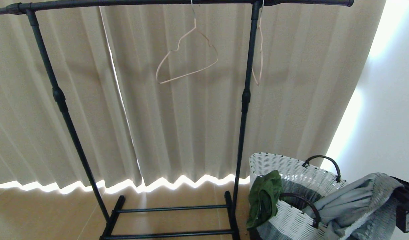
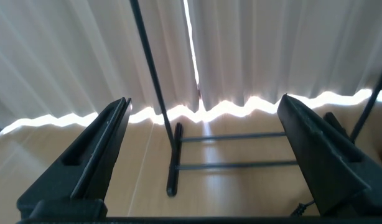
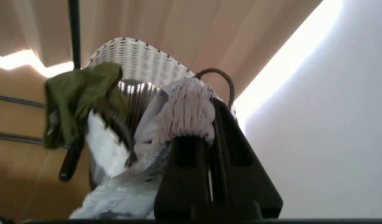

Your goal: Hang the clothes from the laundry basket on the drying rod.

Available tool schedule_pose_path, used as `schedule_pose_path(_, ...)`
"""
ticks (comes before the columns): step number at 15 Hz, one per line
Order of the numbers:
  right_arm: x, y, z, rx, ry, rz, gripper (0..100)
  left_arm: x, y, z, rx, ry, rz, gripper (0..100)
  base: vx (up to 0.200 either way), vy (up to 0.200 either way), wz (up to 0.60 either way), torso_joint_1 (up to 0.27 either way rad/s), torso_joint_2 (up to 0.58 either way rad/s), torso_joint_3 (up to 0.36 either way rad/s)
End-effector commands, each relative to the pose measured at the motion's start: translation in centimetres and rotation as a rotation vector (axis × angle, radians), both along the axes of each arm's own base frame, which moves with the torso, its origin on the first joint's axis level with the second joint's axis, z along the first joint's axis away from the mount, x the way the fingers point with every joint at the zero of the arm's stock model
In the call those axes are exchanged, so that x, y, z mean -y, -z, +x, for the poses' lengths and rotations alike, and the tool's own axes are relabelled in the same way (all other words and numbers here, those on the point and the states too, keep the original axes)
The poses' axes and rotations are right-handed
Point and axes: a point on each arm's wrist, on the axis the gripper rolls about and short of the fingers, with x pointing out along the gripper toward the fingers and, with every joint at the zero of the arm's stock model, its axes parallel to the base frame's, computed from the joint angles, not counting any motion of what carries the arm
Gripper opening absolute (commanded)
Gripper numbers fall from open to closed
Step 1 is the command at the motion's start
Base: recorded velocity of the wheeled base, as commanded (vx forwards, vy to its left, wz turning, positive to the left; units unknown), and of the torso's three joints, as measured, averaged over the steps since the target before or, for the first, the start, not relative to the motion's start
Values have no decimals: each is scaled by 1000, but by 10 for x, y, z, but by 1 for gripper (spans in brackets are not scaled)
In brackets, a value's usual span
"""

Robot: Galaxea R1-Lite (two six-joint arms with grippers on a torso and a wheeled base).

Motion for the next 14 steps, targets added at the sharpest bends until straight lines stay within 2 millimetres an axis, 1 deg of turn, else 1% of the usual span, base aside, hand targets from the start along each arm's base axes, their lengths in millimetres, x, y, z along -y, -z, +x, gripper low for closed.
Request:
schedule_pose_path(1, 0, 1, -1, -11, -1, -2, 0, 0, 0, 0, 1, 0, 0, 100, 0, 0, 0, 0, 0, 0)
schedule_pose_path(6, 0, 3, -2, -26, -1, -3, 0, 0, 0, 0, -1, 0, 0, 100, 0, 0, 0, 0, 0, 0)
schedule_pose_path(12, 0, 9, -5, -52, -5, -7, 0, 0, 0, 0, -1, 0, 1, 100, 0, 200, 0, 2, 2, 4)
schedule_pose_path(14, 0, 10, -5, -54, -5, -7, 0, 0, 0, 0, -1, 1, 1, 100, 0, 0, 0, 0, 0, 0)
